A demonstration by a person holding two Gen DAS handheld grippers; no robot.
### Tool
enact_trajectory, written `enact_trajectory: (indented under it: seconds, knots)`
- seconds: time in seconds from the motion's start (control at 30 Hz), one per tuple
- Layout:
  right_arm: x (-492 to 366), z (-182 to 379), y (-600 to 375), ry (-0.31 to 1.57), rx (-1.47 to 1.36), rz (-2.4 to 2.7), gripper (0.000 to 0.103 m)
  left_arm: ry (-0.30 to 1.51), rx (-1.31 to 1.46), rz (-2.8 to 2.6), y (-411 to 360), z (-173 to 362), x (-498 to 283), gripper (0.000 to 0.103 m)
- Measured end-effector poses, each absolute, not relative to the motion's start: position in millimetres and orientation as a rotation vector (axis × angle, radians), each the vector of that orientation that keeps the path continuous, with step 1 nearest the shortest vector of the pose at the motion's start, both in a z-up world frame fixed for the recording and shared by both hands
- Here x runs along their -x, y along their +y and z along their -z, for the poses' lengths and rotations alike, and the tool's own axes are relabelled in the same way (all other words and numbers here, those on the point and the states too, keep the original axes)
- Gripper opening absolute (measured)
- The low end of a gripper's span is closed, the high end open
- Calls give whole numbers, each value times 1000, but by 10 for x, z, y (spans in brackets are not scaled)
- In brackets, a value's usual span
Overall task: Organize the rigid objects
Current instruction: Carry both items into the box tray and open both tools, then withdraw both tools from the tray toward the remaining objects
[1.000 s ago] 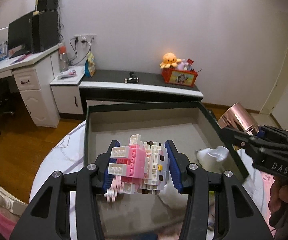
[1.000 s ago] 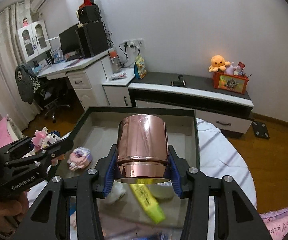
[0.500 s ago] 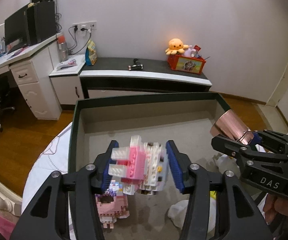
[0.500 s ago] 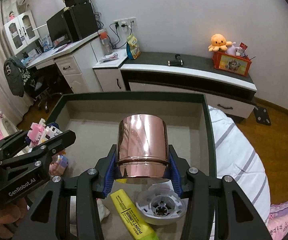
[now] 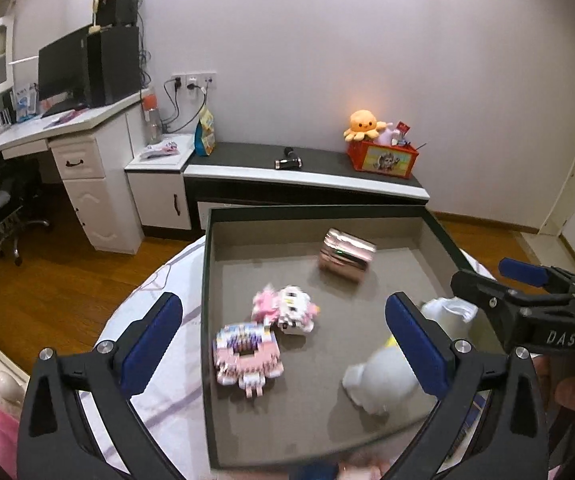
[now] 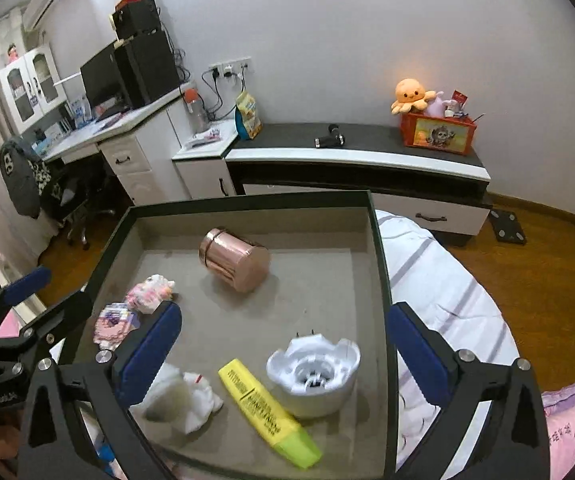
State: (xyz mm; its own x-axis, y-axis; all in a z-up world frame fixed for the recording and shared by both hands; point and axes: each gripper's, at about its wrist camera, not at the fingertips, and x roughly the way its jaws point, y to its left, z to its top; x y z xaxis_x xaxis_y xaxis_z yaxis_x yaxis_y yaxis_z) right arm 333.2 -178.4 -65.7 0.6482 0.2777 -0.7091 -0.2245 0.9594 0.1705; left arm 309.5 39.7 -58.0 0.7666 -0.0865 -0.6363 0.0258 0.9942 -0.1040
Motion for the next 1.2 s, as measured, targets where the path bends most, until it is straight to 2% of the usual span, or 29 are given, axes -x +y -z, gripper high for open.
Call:
enact_trajectory:
  seconds: [0.6,1.2]
  knots:
    - [-2201,164,-1943,653,-89,-256,103,601,99,21,451,259,-1941,103]
    - [-1301,230,-2033,621,-72,-229,103,622,127,27,329,408,-1258,103]
